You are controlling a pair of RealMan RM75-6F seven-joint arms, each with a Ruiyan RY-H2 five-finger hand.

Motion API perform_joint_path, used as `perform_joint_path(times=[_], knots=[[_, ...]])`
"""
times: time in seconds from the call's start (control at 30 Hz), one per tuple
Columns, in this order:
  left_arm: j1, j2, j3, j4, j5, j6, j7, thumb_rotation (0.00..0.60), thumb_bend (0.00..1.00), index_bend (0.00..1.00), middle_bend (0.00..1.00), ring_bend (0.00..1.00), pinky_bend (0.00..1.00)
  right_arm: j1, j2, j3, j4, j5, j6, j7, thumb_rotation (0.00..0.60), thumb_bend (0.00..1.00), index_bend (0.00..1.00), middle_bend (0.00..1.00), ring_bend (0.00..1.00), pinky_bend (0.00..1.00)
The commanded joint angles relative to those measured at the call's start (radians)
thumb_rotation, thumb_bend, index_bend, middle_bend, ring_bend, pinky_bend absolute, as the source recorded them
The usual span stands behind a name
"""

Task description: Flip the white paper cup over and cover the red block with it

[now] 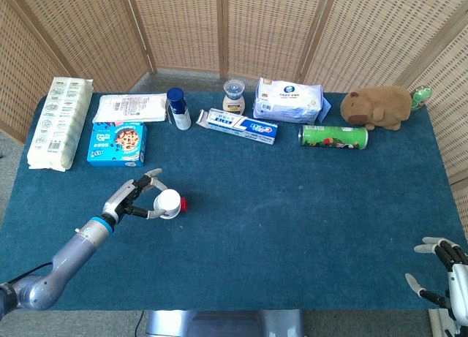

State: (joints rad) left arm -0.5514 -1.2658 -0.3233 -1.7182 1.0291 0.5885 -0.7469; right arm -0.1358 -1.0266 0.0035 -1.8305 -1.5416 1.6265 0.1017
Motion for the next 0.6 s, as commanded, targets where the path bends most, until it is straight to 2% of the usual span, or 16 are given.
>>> perform_joint_path(times=[0.03,0.27,0.6], knots=[[-0.016,-0.026,-0.021,0.031,-0.028,-0.033,-0.041,0.563,0.23,0.60,0.04,0.00,0.05,-0.002,0.000,-0.001,0.000,0.001,0.001,0.000,0.600,0.26,0.38,0.30,0.23,0.29],[-0.032,-0.039,-0.036,0.061,-0.065,-0.082,-0.069,0.562,0.23,0.60,0.04,0.00,0.05,-0.004,0.006,0.002,0.001,0.003,0.006,0.004,0.600,0.26,0.38,0.30,0.23,0.29],[-0.037,-0.040,-0.034,0.071,-0.081,-0.101,-0.050,0.564,0.23,0.60,0.03,0.00,0.05,-0.002,0.004,0.003,0.000,0.004,0.001,0.001,0.600,0.26,0.38,0.30,0.23,0.29]])
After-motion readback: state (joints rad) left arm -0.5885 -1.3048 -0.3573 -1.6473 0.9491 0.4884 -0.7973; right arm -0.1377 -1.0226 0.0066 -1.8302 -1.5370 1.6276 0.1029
